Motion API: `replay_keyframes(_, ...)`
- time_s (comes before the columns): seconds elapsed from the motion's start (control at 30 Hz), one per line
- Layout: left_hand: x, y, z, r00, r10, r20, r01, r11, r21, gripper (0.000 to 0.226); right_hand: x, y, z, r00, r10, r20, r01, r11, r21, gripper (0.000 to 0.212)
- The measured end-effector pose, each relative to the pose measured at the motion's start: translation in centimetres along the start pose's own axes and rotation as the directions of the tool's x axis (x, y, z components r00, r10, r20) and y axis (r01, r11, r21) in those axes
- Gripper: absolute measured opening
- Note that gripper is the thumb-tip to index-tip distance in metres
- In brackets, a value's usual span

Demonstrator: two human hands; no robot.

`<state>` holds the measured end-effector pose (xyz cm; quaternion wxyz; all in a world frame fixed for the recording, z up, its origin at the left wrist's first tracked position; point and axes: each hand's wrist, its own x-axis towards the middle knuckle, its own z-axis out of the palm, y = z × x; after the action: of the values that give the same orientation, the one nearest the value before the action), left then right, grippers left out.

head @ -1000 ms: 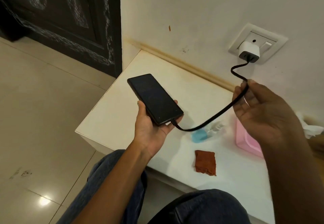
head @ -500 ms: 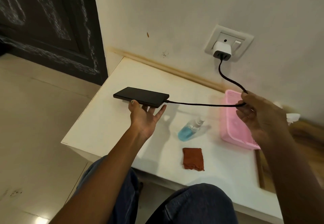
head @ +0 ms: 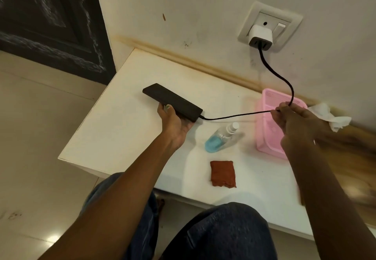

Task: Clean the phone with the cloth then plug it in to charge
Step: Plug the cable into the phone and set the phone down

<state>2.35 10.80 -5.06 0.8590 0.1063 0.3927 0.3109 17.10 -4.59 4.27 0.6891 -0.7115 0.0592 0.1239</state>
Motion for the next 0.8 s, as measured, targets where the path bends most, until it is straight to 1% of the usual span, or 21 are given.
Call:
replay_keyframes(0.13,0.1,0.3,-0.2,1.000,0.003,-0.021,-0.002,0.999,0.050,0.035,0.7,0.9,0.7,0.997,-0.065,-0.047,0.064,0.998,-0.024,0.026)
replay_keyframes(0.27,-0.3,0.5,-0.1,0.997,0.034,-0.071,-0.026,0.992,0.120,0.038,1.4,1.2,1.0,0.988,-0.120,-0.101,0.117,0.992,-0.035,0.027)
replay_keyframes(0.37,-0.4,0.3,-0.1,0.993,0.074,-0.096,-0.047,0.965,0.260,0.038,1.7,1.2,1.3,0.983,-0.145,-0.112,0.144,0.989,-0.024,0.027)
replay_keyframes(0.47,-0.3,0.2,-0.2,0.990,0.115,-0.079,-0.069,0.897,0.437,0.042,1.9,1.1,1.4,0.975,-0.177,-0.134,0.174,0.984,-0.032,0.026)
replay_keyframes(0.53,-0.1,0.3,-0.1,0.993,0.099,-0.069,-0.047,0.847,0.530,0.048,1.8,1.2,1.6,0.971,-0.192,-0.143,0.189,0.981,-0.038,0.027)
replay_keyframes(0.63,-0.1,0.4,-0.1,0.998,0.002,-0.061,0.033,0.824,0.566,0.063,1.7,1.4,1.9,0.966,-0.209,-0.151,0.204,0.978,-0.054,0.027)
replay_keyframes(0.7,-0.4,0.4,-0.1,1.000,-0.020,-0.022,0.030,0.796,0.604,0.067,1.7,1.6,2.1,0.965,-0.213,-0.154,0.206,0.977,-0.062,0.027)
replay_keyframes(0.8,-0.8,0.5,0.0,1.000,-0.017,0.023,-0.003,0.741,0.671,0.070,1.9,1.6,2.3,0.965,-0.211,-0.153,0.203,0.977,-0.070,0.029)
